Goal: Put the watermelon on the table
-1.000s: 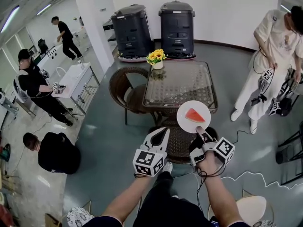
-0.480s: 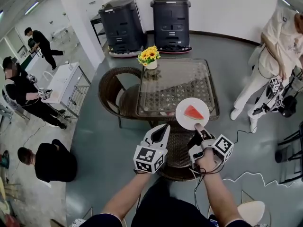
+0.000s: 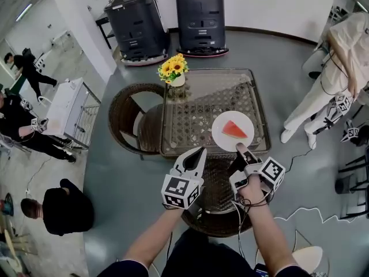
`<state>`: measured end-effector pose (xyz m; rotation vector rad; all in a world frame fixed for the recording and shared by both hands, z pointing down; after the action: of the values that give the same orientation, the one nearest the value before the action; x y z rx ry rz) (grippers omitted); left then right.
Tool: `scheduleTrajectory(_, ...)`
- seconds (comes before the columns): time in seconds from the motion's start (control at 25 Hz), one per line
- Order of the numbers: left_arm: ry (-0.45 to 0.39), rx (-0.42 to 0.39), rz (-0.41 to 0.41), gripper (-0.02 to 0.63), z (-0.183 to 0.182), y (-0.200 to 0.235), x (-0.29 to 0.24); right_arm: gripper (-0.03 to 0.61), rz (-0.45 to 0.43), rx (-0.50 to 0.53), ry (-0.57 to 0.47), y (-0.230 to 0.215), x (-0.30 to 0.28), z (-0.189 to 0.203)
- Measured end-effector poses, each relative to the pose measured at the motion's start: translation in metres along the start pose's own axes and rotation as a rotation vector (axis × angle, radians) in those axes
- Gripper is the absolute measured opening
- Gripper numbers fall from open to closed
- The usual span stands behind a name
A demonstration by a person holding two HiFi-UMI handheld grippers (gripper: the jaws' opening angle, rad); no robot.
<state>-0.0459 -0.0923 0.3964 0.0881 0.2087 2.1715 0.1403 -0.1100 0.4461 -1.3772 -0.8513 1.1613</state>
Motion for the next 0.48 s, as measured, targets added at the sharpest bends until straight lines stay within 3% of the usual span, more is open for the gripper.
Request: scheduleTrajectory(0.48,0.032,0.015,-0.005,0.005,0.015,0.059,-0.075,0.014,0.041,-0.005,-0.001,-0.021,-0.100,-0.028)
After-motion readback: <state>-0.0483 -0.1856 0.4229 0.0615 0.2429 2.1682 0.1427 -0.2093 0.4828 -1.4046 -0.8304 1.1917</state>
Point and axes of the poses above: the fingertips, and each gripper's own axes: x backward along the fingers, y to its left, z out of its underside, the point moved 5 cm from there along x, backward along the fingers, and after that the axes turned 9 degrees about -y, right-handed, at the moved point
